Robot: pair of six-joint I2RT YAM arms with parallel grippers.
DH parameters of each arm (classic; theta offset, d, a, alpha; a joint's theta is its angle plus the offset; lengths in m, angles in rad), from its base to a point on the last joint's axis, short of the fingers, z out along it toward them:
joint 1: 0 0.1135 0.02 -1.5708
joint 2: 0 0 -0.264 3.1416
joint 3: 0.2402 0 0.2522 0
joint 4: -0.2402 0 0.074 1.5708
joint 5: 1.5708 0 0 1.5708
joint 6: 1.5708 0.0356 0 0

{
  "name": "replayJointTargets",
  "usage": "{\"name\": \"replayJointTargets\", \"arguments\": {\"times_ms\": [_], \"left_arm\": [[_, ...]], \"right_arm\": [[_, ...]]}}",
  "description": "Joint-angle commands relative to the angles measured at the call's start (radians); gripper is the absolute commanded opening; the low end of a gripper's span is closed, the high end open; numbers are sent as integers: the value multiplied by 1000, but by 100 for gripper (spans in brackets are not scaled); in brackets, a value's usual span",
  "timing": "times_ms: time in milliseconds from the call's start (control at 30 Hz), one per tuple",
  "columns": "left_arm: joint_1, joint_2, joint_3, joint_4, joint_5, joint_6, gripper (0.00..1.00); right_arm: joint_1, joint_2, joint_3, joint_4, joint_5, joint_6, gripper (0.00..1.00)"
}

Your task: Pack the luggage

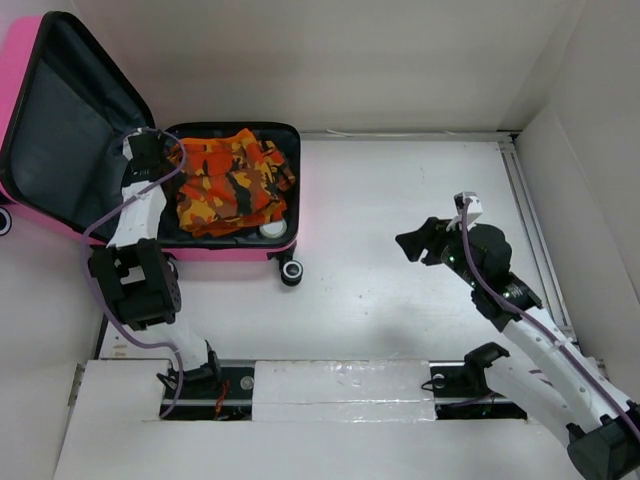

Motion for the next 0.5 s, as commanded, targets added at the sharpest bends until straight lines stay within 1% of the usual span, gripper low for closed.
{"name": "replayJointTargets", "arguments": {"times_ms": [0,33,67,100,167,200,233,267,300,333,400,433,467], "left_arm": [[48,-62,62,11,-176,-19,1],[48,-62,62,2,-176,-19,6],[48,-62,62,2,-187,-19,22],[48,-71,62,-7,-196,-19,32],[48,-99,62,-26,-219,-19,32],[48,-117,62,-26,-234,-19,36],[48,-164,53,-26,-260,-19,53],[48,-186,53,-17,-260,-19,63],[48,-203,41,-17,-260,-19,68],[48,-218,52,-42,-271,-19,71],[22,-289,36,-72,-311,-19,71],[-3,-324,20,-85,-356,-4,69],[-50,-408,-3,-86,-451,-4,69]], "right_arm": [[30,-4,-9,80,-14,-2,63],[44,-3,-9,80,-14,-2,63],[44,6,-9,80,-5,-2,63],[56,6,-9,90,-5,-2,63],[70,18,-9,101,6,-2,63],[84,27,-9,112,6,-2,63],[96,27,-9,112,6,-2,63],[96,27,-9,112,6,-2,63],[110,38,-19,126,6,-2,63],[110,38,-19,126,6,-2,64],[131,38,-19,136,6,-2,64],[131,38,-30,146,6,-2,62],[143,38,-30,146,6,-2,58]]}}
